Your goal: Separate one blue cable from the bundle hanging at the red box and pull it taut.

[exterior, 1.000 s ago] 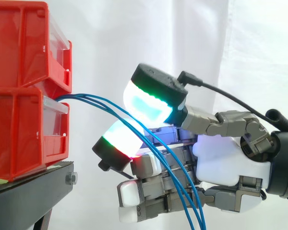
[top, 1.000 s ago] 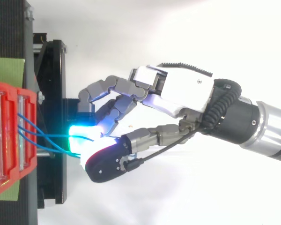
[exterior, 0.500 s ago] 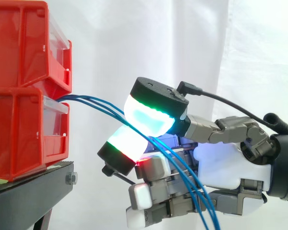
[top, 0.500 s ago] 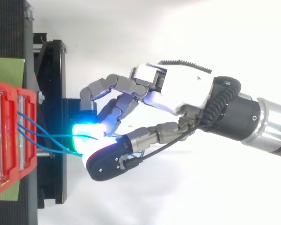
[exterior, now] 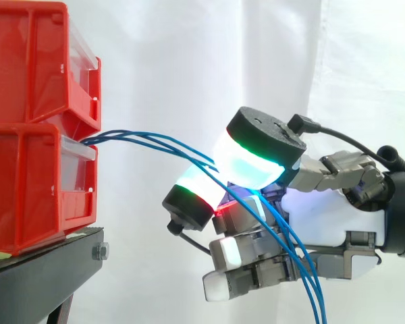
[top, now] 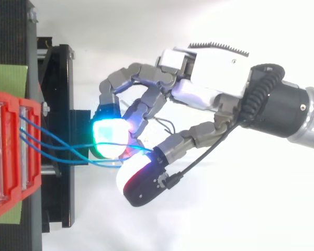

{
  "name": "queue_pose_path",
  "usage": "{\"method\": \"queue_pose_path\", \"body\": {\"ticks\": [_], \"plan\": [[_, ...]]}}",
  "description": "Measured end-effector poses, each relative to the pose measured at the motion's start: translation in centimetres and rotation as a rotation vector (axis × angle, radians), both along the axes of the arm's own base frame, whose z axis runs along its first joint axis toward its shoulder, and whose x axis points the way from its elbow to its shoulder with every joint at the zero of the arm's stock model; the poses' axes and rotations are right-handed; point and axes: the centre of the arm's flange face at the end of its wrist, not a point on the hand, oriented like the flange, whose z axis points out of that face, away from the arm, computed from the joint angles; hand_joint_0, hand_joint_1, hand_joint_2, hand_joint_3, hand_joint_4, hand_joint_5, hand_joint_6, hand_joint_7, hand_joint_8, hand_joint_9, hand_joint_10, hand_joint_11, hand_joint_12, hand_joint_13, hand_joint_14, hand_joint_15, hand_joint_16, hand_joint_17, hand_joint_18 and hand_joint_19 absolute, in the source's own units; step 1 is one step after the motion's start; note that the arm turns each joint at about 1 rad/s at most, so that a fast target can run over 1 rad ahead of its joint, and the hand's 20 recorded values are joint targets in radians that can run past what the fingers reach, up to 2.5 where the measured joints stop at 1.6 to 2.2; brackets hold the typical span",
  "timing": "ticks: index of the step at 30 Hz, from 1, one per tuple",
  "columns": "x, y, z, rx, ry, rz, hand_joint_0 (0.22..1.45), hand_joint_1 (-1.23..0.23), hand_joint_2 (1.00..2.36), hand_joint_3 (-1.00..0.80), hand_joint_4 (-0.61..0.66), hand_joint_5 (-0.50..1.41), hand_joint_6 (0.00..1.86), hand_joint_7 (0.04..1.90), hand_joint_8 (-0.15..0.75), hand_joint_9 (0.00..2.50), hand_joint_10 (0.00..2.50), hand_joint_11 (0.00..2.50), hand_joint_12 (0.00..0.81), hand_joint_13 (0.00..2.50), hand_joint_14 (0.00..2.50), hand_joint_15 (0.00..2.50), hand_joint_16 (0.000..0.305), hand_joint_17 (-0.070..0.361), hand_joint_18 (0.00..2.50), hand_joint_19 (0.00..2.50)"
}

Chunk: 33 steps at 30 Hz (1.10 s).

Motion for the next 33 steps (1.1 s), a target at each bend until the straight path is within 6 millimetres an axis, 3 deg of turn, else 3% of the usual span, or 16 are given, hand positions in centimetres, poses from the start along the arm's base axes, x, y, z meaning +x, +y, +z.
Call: {"method": "queue_pose_path", "body": {"ticks": [4,9,12,16,19,29,33], "plan": [[-0.2,-0.7,0.6,-0.002,0.004,0.003,0.50,-0.66,1.00,-0.50,0.21,-0.18,0.90,1.05,0.402,1.12,0.02,1.11,0.404,1.07,0.02,0.65,0.049,0.110,0.91,0.53],[-0.5,-1.3,1.6,-0.006,0.011,0.001,0.52,-0.58,1.00,-0.50,0.20,-0.17,0.88,1.08,0.392,1.11,0.02,1.09,0.395,1.05,0.02,0.65,0.047,0.107,0.90,0.56],[-0.8,-1.6,2.3,-0.008,0.021,-0.001,0.57,-0.60,1.00,-0.50,0.20,-0.18,0.88,1.14,0.377,1.10,0.02,1.10,0.386,1.04,0.02,0.66,0.045,0.102,0.88,0.58],[-1.1,-1.7,2.9,-0.010,0.030,-0.001,0.66,-0.84,1.00,-0.50,0.20,-0.19,0.89,1.16,0.371,1.07,0.02,1.10,0.383,1.03,0.02,0.67,0.046,0.103,0.88,0.58],[-1.2,-1.8,3.2,-0.011,0.032,-0.002,0.66,-0.94,1.00,-0.50,0.20,-0.19,0.90,1.16,0.370,1.06,0.02,1.10,0.377,1.02,0.02,0.68,0.046,0.104,0.88,0.57],[-1.3,-1.7,3.3,-0.012,0.033,-0.001,0.50,-0.84,1.00,-0.50,0.22,-0.18,0.89,1.09,0.394,1.09,0.02,1.10,0.402,1.04,0.02,0.67,0.051,0.114,0.93,0.58],[-1.3,-1.7,3.3,-0.013,0.035,-0.001,0.47,-0.69,1.00,-0.50,0.23,-0.18,0.88,1.03,0.411,1.13,0.02,1.10,0.418,1.05,0.02,0.65,0.054,0.121,0.95,0.57]]}}
